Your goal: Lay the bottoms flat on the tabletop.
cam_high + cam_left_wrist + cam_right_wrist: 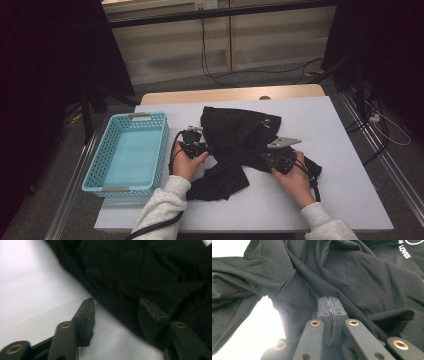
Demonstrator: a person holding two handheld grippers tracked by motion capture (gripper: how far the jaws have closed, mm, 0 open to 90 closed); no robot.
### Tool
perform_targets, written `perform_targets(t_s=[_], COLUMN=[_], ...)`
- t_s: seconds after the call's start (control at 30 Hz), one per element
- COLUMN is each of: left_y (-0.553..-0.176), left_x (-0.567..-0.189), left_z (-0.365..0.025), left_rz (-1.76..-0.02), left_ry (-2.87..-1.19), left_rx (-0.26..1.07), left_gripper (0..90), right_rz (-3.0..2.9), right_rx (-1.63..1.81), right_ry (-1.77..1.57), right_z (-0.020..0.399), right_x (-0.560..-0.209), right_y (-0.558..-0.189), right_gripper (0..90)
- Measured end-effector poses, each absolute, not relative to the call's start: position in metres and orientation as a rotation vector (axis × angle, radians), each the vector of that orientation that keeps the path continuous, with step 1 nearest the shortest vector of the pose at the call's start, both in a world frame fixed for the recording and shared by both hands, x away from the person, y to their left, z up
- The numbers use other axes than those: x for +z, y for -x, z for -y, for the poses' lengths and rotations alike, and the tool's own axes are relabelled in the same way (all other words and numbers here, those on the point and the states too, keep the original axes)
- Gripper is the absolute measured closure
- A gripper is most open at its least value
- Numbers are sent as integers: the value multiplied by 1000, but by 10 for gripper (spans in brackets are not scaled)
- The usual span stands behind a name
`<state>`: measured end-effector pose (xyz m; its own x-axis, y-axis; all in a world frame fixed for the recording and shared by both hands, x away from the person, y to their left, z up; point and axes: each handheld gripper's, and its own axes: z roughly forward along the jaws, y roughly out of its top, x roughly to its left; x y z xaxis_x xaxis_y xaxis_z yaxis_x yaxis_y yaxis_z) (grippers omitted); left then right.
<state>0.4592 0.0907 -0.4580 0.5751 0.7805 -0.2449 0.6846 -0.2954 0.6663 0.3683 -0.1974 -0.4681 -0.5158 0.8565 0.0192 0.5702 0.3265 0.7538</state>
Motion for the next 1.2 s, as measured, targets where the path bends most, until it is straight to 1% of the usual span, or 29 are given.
perform_targets(t_s=[0.07, 0.17, 0.23, 0.27, 0.33, 0.43, 0.57, 0.8, 1.03, 1.13, 1.2], left_y=[-462, -465, -467, -469, -472, -477, -487, -498, -494, -491, -486], left_x=[-458, -459, -460, -460, -458, -449, -435, -412, -422, -428, -428], left_z=[-87, -82, -80, -80, -80, -85, -99, -117, -111, -112, -115], left_rz=[-1178, -1185, -1198, -1211, -1223, -1226, -1249, -1240, -1198, -1210, -1215], left_ry=[-2045, -2040, -2039, -2030, -2034, -2046, -2014, -2002, -2025, -2032, -2030], left_rx=[141, 104, 66, 46, 42, 63, 88, 132, 116, 107, 136], left_gripper=[589, 723, 840, 883, 896, 900, 900, 900, 887, 781, 690], right_rz=[-2214, -2219, -2220, -2218, -2215, -2217, -2236, -2254, -2256, -2251, -2253], right_rx=[1026, 1032, 1026, 1027, 1031, 1033, 1044, 1041, 991, 980, 977], right_ry=[-1268, -1271, -1262, -1263, -1267, -1265, -1246, -1219, -1173, -1180, -1184], right_z=[197, 196, 195, 195, 195, 195, 194, 190, 189, 190, 190], right_x=[-468, -468, -468, -468, -468, -467, -467, -467, -466, -466, -465], right_y=[-368, -367, -366, -366, -365, -365, -364, -362, -362, -362, -361], right_gripper=[889, 888, 888, 887, 886, 891, 900, 900, 900, 900, 898])
